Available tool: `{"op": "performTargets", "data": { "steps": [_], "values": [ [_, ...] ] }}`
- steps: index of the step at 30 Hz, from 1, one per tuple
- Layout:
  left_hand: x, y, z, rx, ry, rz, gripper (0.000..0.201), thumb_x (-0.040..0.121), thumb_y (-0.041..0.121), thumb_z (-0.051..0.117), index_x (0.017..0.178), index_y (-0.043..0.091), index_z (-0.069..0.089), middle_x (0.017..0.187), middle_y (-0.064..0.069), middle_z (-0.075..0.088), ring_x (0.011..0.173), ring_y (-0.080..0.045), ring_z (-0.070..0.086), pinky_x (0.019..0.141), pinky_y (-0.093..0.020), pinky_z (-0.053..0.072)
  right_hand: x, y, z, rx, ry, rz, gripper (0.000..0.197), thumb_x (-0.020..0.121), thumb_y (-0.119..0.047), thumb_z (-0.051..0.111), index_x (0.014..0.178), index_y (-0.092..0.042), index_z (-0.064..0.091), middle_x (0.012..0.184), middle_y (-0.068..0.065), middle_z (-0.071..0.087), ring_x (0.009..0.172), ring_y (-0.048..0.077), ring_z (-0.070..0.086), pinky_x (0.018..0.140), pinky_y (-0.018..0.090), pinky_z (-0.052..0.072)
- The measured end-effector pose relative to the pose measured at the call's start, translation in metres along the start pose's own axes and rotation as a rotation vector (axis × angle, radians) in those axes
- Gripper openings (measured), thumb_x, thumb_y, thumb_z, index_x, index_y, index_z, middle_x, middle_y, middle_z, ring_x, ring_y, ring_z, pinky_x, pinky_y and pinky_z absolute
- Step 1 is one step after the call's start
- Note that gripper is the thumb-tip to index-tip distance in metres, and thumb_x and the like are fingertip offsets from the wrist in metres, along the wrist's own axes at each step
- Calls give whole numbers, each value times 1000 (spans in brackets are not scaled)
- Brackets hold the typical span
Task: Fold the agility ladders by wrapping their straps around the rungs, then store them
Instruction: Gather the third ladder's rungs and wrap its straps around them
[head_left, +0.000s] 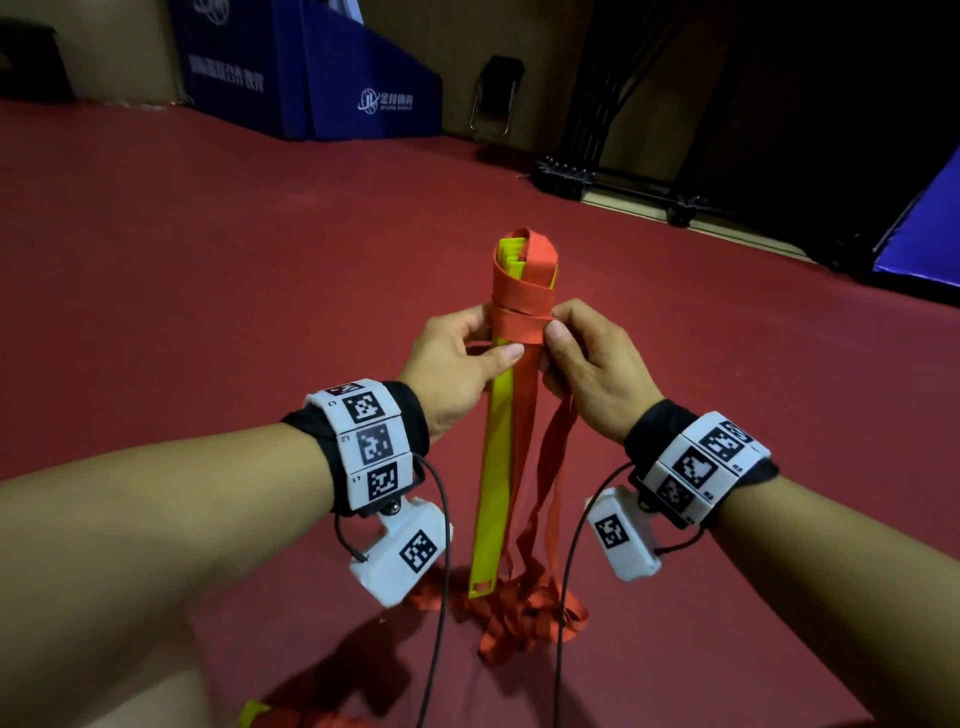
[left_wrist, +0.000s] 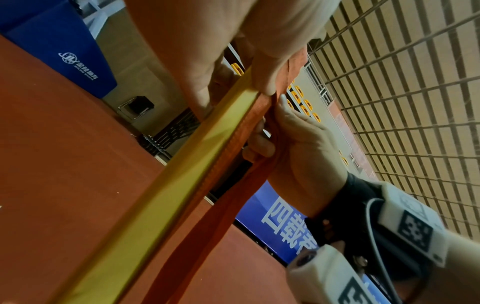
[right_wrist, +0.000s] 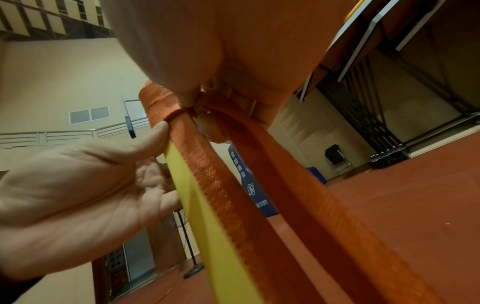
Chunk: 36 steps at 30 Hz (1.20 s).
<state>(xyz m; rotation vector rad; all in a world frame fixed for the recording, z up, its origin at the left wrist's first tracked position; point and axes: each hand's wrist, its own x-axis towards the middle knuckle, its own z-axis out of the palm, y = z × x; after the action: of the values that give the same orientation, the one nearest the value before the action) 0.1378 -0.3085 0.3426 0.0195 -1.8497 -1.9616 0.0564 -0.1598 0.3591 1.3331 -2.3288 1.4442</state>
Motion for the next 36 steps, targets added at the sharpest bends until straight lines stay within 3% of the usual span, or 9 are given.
{"op": "performTargets", "data": {
  "steps": [2,4,6,10,14,20,25,32,36],
  "values": [
    [2,0,-3,-7,-18,22,29,83,6,72,109,17,71,98,-12,75,96,-33,73,90,-45,58,0,-2,-1,21,-22,23,22,105,-26,44,104,-8,57,70,3,58,54,14,54,50,28,45],
    [4,-1,-8,19,19,45,32,85,-7,72,107,17,67,86,2,75,85,-13,72,81,-30,56,0,-2,-2,9,-41,13,28,106,-25,43,92,-6,58,68,1,57,53,14,53,52,31,44],
    [6,-3,-11,39,75,42,33,82,-7,76,99,19,63,78,5,74,78,-7,70,75,-24,55,-1,-2,-1,11,-31,6,33,106,-24,44,82,-5,55,65,1,57,52,13,51,52,32,43],
    [3,-6,-9,65,158,31,23,83,2,79,80,18,63,76,0,72,71,-14,67,67,-34,56,0,-1,1,-33,41,-27,33,102,-25,51,73,-11,56,60,-3,57,49,11,50,52,29,41],
    [3,-3,-9,84,157,-6,13,86,4,76,85,16,71,92,-13,76,92,-29,74,85,-52,60,2,0,2,-89,119,-53,34,96,-39,56,72,-16,61,55,-2,59,48,13,52,51,30,42],
    [-5,-1,-3,164,7,14,28,75,7,85,98,17,74,90,3,78,87,-7,74,86,-27,56,4,1,5,-99,160,-46,41,86,-54,64,68,-17,63,56,12,58,50,29,51,47,39,43],
    [-3,-3,-6,239,-29,29,52,48,35,89,95,18,74,91,0,79,92,-17,75,90,-38,59,5,-1,8,1,98,22,38,80,-47,77,65,-16,61,53,4,55,50,12,44,50,31,37],
    [1,-6,-5,355,-48,9,32,61,25,79,93,24,77,90,1,78,92,-20,75,86,-49,60,4,-1,6,129,22,81,37,76,-41,80,64,-13,59,54,-10,57,52,8,44,55,28,37],
    [-1,-1,-4,368,-1,7,27,67,25,81,95,24,79,91,5,78,88,-12,74,84,-45,60,4,-2,-1,143,-24,36,24,87,-25,75,71,-11,65,59,-2,63,55,9,51,55,27,40]
  ]
}}
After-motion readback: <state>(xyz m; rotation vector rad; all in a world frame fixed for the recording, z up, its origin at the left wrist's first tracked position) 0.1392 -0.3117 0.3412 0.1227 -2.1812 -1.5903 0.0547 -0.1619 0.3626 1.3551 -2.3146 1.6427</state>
